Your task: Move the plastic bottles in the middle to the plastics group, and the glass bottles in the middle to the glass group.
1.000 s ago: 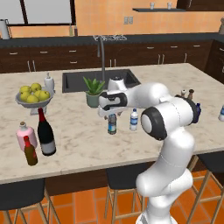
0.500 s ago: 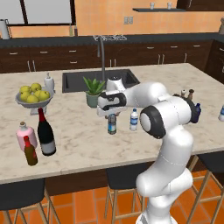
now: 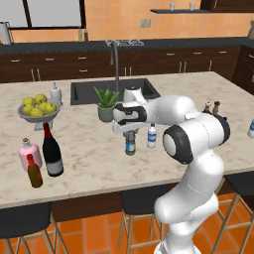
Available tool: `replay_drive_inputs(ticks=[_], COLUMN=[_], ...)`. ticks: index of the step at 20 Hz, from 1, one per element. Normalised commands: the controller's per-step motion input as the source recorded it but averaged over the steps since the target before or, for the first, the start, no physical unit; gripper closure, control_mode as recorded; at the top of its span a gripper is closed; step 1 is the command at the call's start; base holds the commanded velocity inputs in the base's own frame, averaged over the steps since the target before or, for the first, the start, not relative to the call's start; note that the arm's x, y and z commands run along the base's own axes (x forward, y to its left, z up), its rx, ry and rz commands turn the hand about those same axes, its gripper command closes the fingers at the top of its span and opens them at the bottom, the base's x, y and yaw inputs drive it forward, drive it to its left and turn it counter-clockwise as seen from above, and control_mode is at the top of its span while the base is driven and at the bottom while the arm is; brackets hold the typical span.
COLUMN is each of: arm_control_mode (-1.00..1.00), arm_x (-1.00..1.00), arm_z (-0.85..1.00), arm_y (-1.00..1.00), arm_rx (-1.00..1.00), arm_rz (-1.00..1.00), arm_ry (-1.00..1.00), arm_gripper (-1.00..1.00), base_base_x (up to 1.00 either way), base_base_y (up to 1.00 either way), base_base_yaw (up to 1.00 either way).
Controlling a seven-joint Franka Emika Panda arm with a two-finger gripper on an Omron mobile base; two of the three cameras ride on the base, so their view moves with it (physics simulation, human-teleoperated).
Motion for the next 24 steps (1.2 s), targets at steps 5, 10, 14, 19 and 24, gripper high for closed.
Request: replay_drive_inputs(ticks=[5, 10, 14, 19, 24], arm_control_mode=[-1.0, -1.0, -1.0, -1.0, -1.0], arm_x=[-0.78, -0.65, -0.57, -0.28, -0.03], arm_z=[0.29, 0.42, 0.28, 0.19, 0.13], arm_y=[-0.36, -0.48, -0.66, -0.83, -0.81], arm_rx=[-0.01, -0.04, -0.01, -0.01, -0.03], arm_rz=[-0.01, 0.0, 0.0, 0.0, 0.0], arm_ry=[0.0, 0.0, -0.01, 0.0, 0.0], arm_gripper=[1.0, 1.0, 1.0, 1.0, 1.0], base_base_x=[0.0, 0.0, 0.0, 0.0, 0.0], base_base_y=[0.0, 0.0, 0.0, 0.0, 0.0], base_base_yaw=[0.0, 0.0, 0.0, 0.0, 0.0])
